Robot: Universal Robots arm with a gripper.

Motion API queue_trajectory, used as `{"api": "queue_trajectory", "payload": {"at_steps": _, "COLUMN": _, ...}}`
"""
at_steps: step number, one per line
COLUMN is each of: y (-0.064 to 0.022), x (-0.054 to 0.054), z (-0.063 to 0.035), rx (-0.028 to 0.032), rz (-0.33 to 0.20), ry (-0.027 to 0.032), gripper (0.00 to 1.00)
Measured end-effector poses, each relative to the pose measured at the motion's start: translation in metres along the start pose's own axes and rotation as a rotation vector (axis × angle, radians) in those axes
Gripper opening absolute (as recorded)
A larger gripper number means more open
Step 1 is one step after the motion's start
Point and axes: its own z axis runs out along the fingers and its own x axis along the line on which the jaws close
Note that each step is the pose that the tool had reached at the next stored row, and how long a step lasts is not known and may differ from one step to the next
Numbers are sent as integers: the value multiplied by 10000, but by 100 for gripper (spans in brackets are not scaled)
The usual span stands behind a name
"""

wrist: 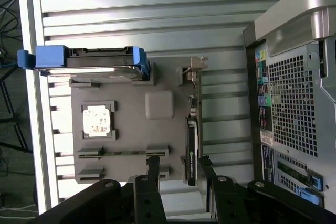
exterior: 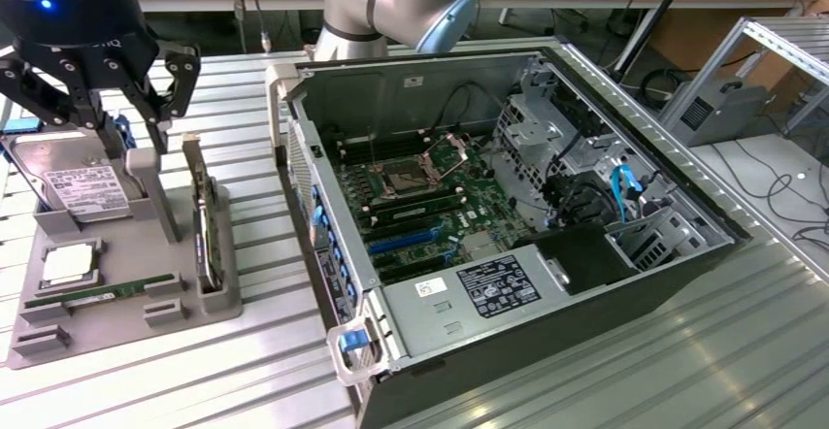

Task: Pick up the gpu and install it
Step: 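Pick up the gpu and move the gpu toward the slot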

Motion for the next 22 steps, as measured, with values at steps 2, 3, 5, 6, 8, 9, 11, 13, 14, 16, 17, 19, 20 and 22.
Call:
{"api": "queue_trajectory", "payload": {"at_steps": 2, "y": 0, "x": 3, "z": 3, "rx": 0, "rz": 1, "ry": 0, "gripper": 42}}
{"api": "queue_trajectory", "payload": {"at_steps": 3, "y": -1, "x": 6, "z": 5, "rx": 0, "rz": 0, "ry": 0, "gripper": 42}}
{"api": "queue_trajectory", "payload": {"at_steps": 5, "y": -1, "x": 8, "z": 7, "rx": 0, "rz": 1, "ry": 0, "gripper": 42}}
{"api": "queue_trajectory", "payload": {"at_steps": 6, "y": -1, "x": 9, "z": 9, "rx": 0, "rz": 0, "ry": 0, "gripper": 42}}
{"api": "queue_trajectory", "payload": {"at_steps": 8, "y": -1, "x": 12, "z": 11, "rx": 0, "rz": 1, "ry": 0, "gripper": 42}}
{"api": "queue_trajectory", "payload": {"at_steps": 9, "y": -2, "x": 13, "z": 12, "rx": -1, "rz": 0, "ry": -1, "gripper": 42}}
{"api": "queue_trajectory", "payload": {"at_steps": 11, "y": -2, "x": 19, "z": 17, "rx": -1, "rz": 1, "ry": -1, "gripper": 42}}
{"api": "queue_trajectory", "payload": {"at_steps": 13, "y": -3, "x": 25, "z": 22, "rx": 0, "rz": 1, "ry": -1, "gripper": 42}}
{"api": "queue_trajectory", "payload": {"at_steps": 14, "y": -3, "x": 27, "z": 23, "rx": 0, "rz": 1, "ry": 0, "gripper": 42}}
{"api": "queue_trajectory", "payload": {"at_steps": 16, "y": -3, "x": 29, "z": 26, "rx": 0, "rz": 0, "ry": 0, "gripper": 42}}
{"api": "queue_trajectory", "payload": {"at_steps": 17, "y": -4, "x": 31, "z": 27, "rx": 0, "rz": 1, "ry": 0, "gripper": 42}}
{"api": "queue_trajectory", "payload": {"at_steps": 19, "y": -4, "x": 35, "z": 33, "rx": 0, "rz": 1, "ry": 0, "gripper": 42}}
{"api": "queue_trajectory", "payload": {"at_steps": 20, "y": -4, "x": 36, "z": 36, "rx": 0, "rz": 1, "ry": 0, "gripper": 42}}
{"api": "queue_trajectory", "payload": {"at_steps": 22, "y": -5, "x": 38, "z": 39, "rx": -1, "rz": 0, "ry": -1, "gripper": 42}}
